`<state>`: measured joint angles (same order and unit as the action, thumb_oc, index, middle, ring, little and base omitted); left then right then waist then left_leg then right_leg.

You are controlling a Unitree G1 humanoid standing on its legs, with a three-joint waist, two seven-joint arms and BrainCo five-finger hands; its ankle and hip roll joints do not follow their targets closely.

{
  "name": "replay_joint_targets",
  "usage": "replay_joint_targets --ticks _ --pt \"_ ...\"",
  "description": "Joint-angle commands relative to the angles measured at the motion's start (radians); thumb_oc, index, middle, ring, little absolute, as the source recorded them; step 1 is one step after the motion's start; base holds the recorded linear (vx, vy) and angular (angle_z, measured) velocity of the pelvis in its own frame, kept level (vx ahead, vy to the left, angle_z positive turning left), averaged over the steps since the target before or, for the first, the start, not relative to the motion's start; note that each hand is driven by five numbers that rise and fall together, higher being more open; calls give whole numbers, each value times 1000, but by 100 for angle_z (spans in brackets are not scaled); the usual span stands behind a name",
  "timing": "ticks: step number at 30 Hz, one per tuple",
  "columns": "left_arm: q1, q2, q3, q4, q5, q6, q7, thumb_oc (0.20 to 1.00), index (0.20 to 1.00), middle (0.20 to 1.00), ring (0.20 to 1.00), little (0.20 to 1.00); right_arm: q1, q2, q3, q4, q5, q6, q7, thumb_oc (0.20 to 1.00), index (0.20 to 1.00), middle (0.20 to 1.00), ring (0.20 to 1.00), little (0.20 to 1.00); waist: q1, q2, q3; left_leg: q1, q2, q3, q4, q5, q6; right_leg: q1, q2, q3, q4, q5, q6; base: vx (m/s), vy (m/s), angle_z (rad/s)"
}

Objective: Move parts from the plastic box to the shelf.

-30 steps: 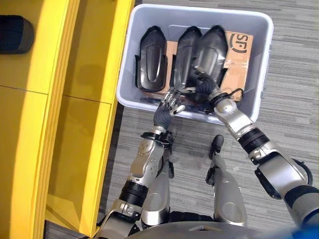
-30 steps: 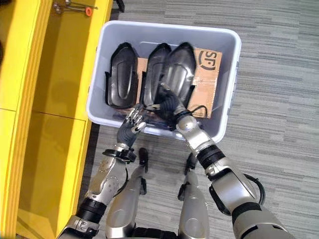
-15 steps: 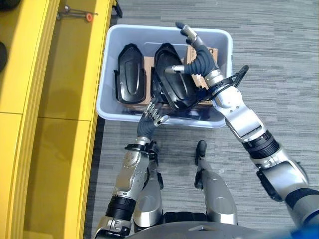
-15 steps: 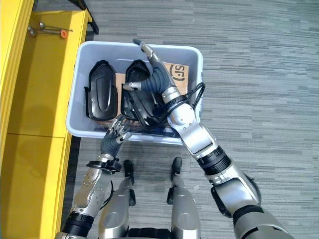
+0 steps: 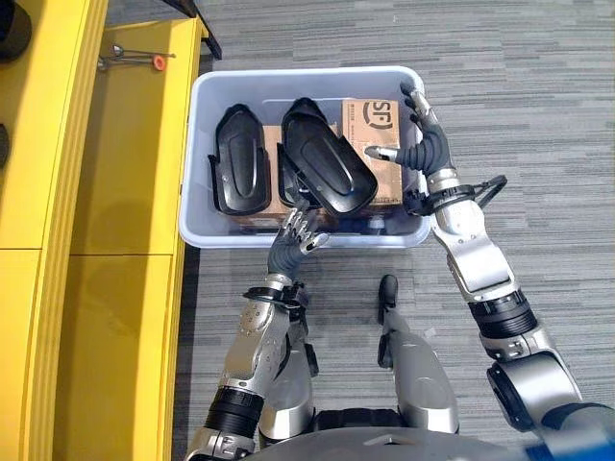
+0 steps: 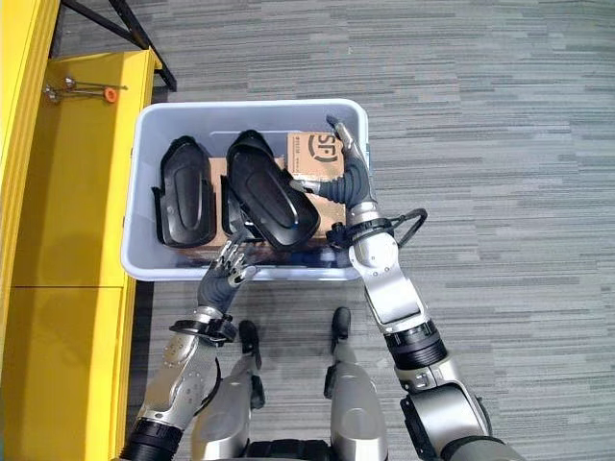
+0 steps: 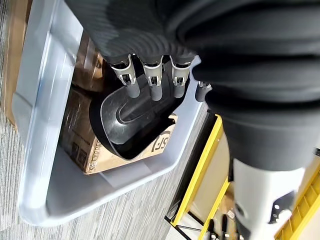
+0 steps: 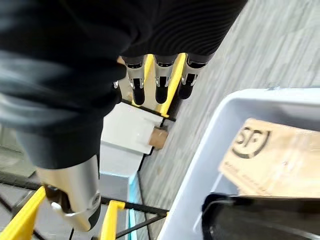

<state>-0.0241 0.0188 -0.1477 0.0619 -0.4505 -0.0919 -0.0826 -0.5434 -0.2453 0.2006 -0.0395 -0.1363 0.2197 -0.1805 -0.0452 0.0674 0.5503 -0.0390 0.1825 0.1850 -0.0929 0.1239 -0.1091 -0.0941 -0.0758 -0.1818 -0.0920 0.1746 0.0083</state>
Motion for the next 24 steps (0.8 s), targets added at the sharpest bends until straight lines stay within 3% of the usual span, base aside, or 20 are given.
replay_joint_targets --ticks 1,17,24 --pt "-27 -39 -44 -39 -10 -47 -26 1000 1000 1000 1000 1000 -47 19 -52 -11 -45 -90 -17 1000 1000 1000 1000 1000 -7 48 -30 47 10 7 30 -51 19 38 -80 7 33 -87 30 0 0 0" --pt "-74 -61 -73 -1 -29 -49 -36 1000 1000 1000 1000 1000 -208 -14 18 338 -33 -117 -40 1000 1000 1000 1000 1000 22 64 -30 2 9 -8 40 -48 16 4 -82 -15 44 -89 25 -1 -4 5" --pt "-90 -52 -76 -10 -34 -49 -33 1000 1000 1000 1000 1000 -307 15 58 474 16 -119 -54 1000 1000 1000 1000 1000 47 60 -30 -50 14 -19 65 -48 10 -35 -84 -23 62 -84 24 -2 -4 5"
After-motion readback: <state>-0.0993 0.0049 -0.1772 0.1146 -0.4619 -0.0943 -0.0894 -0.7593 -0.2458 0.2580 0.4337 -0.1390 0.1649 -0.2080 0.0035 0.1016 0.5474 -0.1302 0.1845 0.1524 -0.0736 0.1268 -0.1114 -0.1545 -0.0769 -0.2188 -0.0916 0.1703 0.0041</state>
